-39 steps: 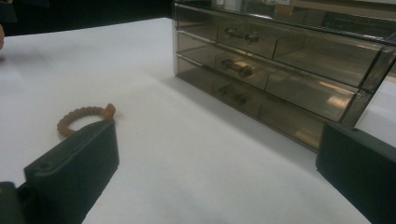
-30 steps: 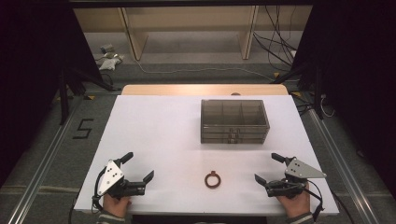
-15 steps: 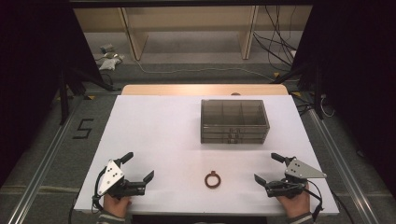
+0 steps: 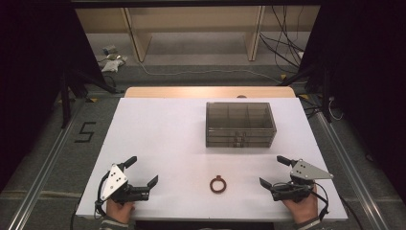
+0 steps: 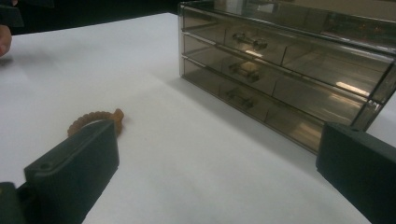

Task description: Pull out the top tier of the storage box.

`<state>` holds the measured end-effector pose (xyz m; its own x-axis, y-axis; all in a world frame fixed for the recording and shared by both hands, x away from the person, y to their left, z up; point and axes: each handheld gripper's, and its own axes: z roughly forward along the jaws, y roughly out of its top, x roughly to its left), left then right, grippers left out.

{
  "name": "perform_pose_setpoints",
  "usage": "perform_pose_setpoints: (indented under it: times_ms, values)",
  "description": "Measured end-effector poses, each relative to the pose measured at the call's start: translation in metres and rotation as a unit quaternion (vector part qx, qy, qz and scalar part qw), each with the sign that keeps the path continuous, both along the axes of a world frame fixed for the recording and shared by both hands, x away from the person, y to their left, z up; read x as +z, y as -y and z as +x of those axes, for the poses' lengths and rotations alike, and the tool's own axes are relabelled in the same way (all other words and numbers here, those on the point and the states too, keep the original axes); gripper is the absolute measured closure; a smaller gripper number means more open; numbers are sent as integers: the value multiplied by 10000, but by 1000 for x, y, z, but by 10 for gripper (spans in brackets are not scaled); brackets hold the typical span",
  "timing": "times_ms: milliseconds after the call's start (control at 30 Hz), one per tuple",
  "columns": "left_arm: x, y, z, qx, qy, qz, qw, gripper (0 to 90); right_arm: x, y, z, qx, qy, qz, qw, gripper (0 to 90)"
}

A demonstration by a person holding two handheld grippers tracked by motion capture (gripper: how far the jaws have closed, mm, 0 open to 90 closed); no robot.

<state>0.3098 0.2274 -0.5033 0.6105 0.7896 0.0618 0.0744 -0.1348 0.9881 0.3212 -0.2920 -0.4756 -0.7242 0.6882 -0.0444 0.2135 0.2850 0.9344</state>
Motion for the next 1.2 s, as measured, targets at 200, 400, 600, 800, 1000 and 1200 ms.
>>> perform_pose_setpoints:
  times_ms: [200, 400, 600, 800, 1000, 1200]
  values:
    - [0, 0, 0, 0, -4, 15, 10000, 0, 20, -10, 0, 119, -25, -48, 9999, 6]
    - [0, 0, 0, -4, -9, 27, 10000, 0, 30, -16, 3, 146, 34, -76, 9999, 6]
    - [0, 1, 0, -9, -10, 28, 10000, 0, 40, -26, 11, 373, 110, -108, 9992, 6]
    - [0, 1, 0, -20, -11, 45, 10000, 0, 46, -31, 19, 402, 173, -50, 9990, 6]
    - [0, 1, 0, -26, -14, 55, 10000, 0, 45, -34, 24, 422, 152, -44, 9990, 6]
    - [0, 1, 0, -37, -15, 67, 10000, 0, 46, -41, 29, 590, 395, 64, 9975, 6]
